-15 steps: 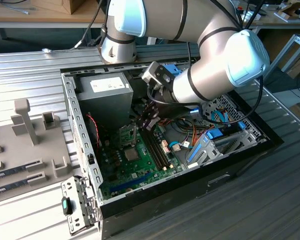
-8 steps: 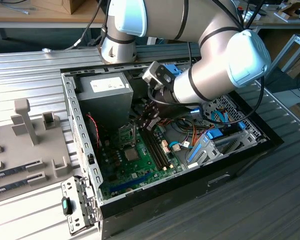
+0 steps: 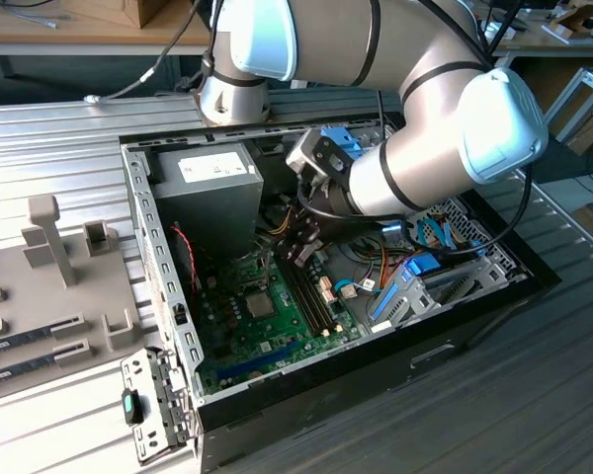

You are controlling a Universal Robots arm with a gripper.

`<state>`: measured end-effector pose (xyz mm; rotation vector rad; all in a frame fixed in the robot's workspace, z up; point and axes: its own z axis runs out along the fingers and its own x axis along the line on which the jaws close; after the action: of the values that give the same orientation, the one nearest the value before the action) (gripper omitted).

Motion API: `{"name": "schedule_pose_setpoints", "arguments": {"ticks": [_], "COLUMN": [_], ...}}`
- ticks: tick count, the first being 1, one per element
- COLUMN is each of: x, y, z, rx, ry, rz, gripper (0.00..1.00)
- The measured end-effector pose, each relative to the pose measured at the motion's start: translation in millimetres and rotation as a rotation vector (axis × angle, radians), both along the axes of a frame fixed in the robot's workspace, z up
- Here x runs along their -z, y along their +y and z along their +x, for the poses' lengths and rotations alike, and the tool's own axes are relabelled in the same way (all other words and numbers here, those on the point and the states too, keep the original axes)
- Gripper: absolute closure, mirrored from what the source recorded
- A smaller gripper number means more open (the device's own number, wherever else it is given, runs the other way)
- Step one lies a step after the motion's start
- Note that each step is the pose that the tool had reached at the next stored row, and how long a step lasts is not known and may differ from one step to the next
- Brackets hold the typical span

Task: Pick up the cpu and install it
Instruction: 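Close the cpu cover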

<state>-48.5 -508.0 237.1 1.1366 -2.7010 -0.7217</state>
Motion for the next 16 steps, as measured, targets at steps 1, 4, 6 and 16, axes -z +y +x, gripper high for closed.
{"name": "schedule_pose_setpoints", "arguments": {"ticks": [1,4,6,16], "x": [-0.1,0.0,0.0,-0.1], "y": [-1.7,-4.9,-7.3,-20.9], "z": [0.0,0.0,0.0,0.0], "rx": [0.000,-0.001,-0.002,-0.007], "ry": [0.0000,0.0000,0.0000,0.0000], "rz": [-0.0001,-0.0010,-0.0035,-0.0115], "gripper": [0.89,0.89,0.89,0.89]}}
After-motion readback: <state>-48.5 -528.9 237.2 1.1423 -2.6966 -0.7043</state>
